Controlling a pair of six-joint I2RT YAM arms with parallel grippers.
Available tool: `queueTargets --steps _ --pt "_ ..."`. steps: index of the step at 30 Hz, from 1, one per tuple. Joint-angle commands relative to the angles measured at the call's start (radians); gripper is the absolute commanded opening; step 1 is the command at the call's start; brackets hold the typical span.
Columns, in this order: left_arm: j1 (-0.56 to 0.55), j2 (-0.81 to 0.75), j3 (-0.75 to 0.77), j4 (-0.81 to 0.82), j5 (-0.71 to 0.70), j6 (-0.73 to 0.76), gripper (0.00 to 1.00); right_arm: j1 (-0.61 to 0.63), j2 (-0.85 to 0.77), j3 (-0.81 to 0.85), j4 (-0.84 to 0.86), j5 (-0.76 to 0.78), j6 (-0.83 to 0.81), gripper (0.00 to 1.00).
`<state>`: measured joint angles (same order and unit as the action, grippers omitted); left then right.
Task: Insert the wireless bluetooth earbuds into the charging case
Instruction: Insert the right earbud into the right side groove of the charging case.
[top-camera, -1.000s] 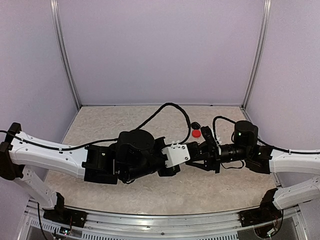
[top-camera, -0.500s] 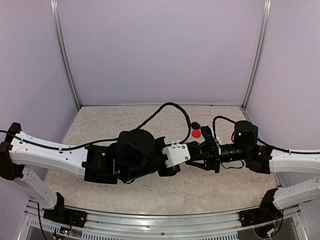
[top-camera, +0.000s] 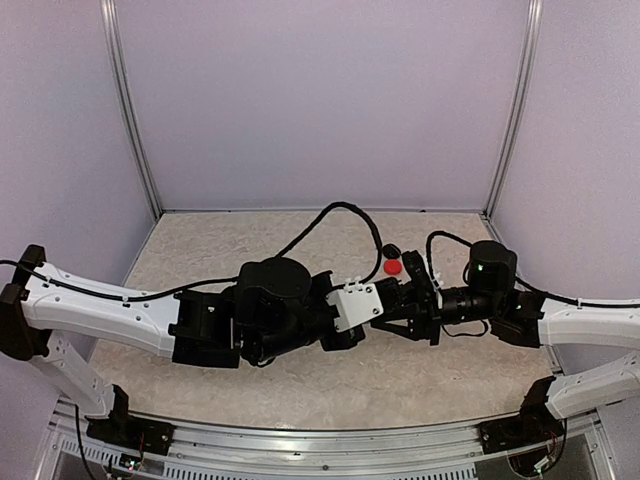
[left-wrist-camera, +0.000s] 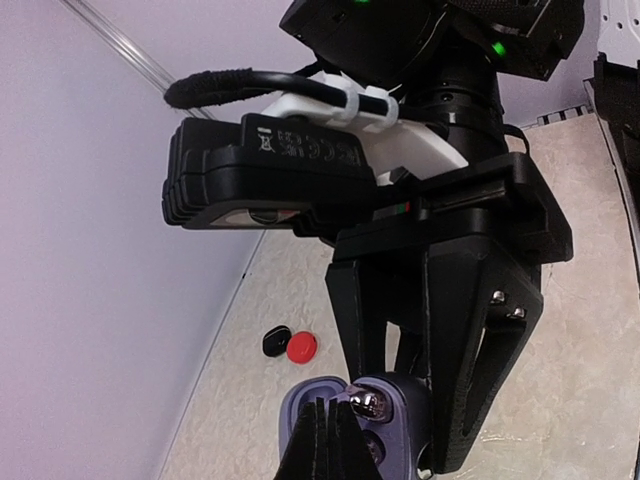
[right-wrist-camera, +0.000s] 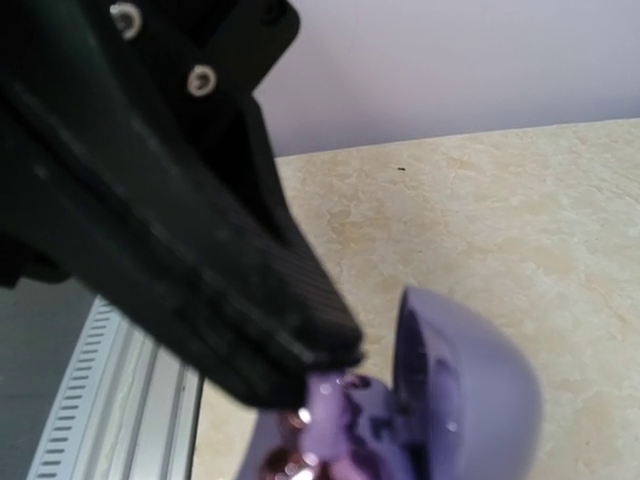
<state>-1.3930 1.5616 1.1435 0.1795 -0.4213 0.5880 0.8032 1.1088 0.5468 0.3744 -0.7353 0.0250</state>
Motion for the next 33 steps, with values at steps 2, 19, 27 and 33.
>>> queueTargets --steps 2,19,27,33 --pt "-0.009 0.045 0.025 0.059 0.066 -0.021 0.00 0.010 0.008 0.023 0.075 -0.025 0.015 0.00" --pt "-0.006 0.026 -0.026 0.034 0.078 -0.108 0.00 0.010 -0.047 -0.004 0.096 0.053 0.012 0.00" --pt "0.006 -0.001 -0.065 0.065 0.064 -0.126 0.00 0.011 -0.065 -0.019 0.123 0.038 0.015 0.00" --pt "0.029 -0.016 -0.077 0.068 0.090 -0.144 0.00 0.010 -0.075 -0.032 0.149 -0.012 0.008 0.00"
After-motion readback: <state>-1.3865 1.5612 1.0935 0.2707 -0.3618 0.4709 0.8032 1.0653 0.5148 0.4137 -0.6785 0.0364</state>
